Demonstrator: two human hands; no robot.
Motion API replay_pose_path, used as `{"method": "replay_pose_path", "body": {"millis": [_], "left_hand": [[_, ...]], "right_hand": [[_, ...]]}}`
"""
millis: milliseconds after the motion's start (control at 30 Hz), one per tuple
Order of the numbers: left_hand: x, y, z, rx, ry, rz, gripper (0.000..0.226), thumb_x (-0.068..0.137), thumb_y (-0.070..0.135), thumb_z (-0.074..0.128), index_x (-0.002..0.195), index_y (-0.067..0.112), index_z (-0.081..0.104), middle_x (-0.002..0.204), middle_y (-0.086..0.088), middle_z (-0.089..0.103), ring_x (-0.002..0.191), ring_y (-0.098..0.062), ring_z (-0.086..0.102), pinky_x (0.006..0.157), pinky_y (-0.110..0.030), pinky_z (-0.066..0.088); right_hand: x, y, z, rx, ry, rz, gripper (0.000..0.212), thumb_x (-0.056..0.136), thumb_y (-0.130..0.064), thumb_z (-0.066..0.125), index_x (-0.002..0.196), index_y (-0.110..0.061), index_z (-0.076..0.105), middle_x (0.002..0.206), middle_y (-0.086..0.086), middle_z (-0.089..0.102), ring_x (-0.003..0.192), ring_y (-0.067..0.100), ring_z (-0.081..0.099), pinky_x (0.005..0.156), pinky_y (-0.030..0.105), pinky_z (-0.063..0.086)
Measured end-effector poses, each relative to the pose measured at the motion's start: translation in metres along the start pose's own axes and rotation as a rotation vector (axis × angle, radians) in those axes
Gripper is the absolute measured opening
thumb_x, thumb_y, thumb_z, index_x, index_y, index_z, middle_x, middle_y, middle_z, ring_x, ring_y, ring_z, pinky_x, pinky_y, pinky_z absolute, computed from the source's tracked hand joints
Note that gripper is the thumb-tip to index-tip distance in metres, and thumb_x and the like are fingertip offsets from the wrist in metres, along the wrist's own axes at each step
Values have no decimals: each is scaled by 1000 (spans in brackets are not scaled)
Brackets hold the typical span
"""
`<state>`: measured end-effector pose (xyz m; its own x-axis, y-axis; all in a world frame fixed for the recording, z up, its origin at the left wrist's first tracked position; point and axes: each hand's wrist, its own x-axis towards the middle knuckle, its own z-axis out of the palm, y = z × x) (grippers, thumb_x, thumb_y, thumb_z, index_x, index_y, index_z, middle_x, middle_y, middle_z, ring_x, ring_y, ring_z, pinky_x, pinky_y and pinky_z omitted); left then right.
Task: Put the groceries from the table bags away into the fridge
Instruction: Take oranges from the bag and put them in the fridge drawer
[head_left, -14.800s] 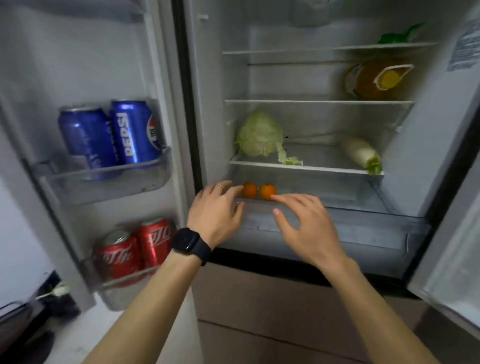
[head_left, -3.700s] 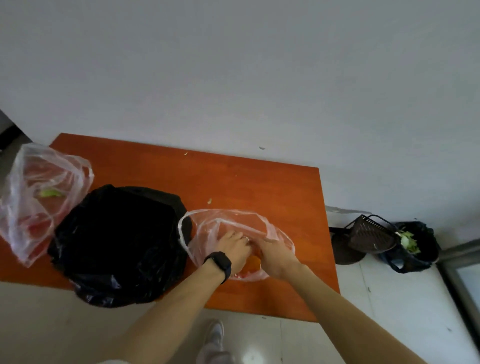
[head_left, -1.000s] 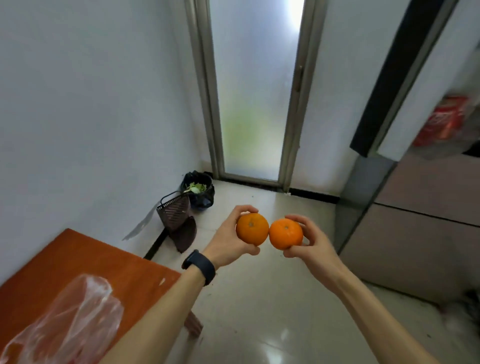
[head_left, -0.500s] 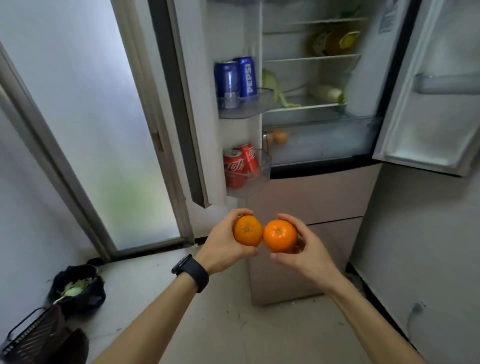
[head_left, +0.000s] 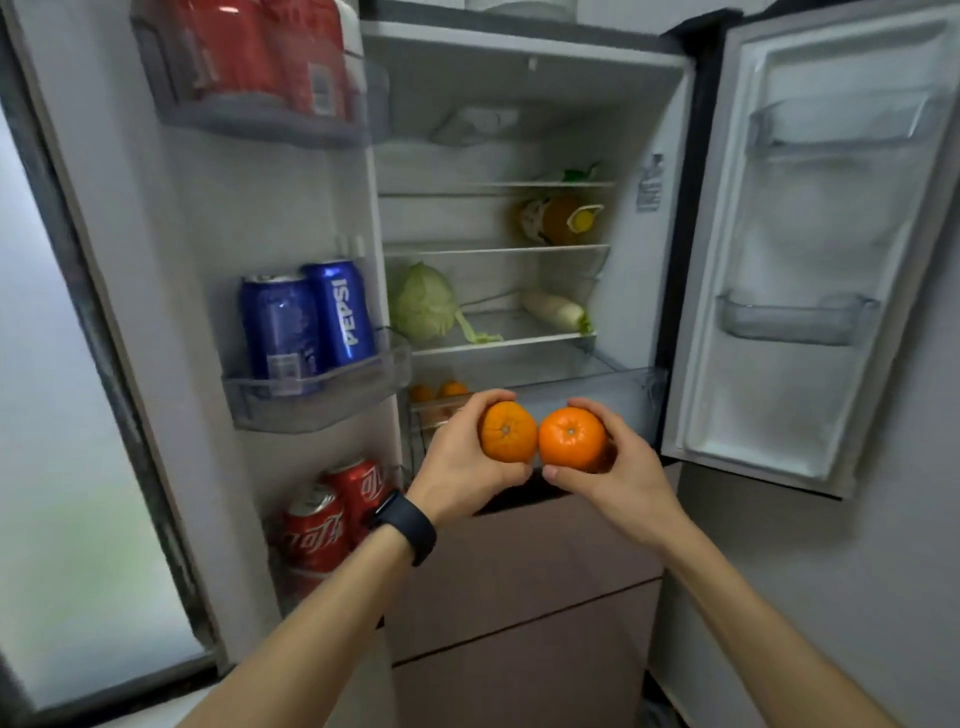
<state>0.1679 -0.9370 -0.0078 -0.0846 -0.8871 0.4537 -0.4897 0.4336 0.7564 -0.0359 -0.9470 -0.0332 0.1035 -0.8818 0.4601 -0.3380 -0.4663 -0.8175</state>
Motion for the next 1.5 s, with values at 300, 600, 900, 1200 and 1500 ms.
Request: {"method": "replay_pose_path", "body": {"millis": [300, 600, 900, 1200, 1500], "left_hand": [[139, -28, 20, 32, 137, 38, 73, 66, 6, 82, 125, 36, 52, 128, 0, 37, 105, -11, 50, 72, 3, 39], [219, -92, 13, 166, 212, -102, 75, 63, 14, 85, 128, 35, 52, 116, 0, 41, 99, -17, 54, 80, -23, 45], [276, -173, -4, 724, -247, -532, 85, 54, 55, 89, 129, 34, 54, 122, 2, 63, 107, -22, 61, 89, -40, 56], [275, -219, 0, 936, -613, -679, 72, 66, 41, 87, 128, 38, 51, 125, -1, 59, 110, -25, 59, 90, -38, 54], [277, -228, 7, 996, -735, -678, 67, 78, 32, 83, 136, 31, 49, 129, -7, 58, 112, -28, 60, 85, -36, 51]], "right_hand": [[148, 31, -5, -82, 36, -119, 78, 70, -20, 90, 134, -37, 49, 133, -4, 45, 114, 11, 54, 95, 29, 51], [281, 79, 19, -237, -275, -107, 76, 64, -36, 92, 128, -41, 52, 123, -9, 56, 109, 16, 60, 92, 41, 54], [382, 136, 79, -758, -994, -100, 69, 73, -57, 79, 129, -27, 53, 119, -2, 61, 102, 18, 59, 86, 32, 50], [384, 170, 131, -921, -1435, -263, 69, 82, -44, 75, 142, -33, 44, 119, -2, 62, 110, 24, 58, 91, 33, 50], [372, 201, 147, -755, -1354, -386, 81, 84, -47, 75, 149, -40, 27, 138, 11, 54, 117, 31, 56, 96, 36, 48]]}}
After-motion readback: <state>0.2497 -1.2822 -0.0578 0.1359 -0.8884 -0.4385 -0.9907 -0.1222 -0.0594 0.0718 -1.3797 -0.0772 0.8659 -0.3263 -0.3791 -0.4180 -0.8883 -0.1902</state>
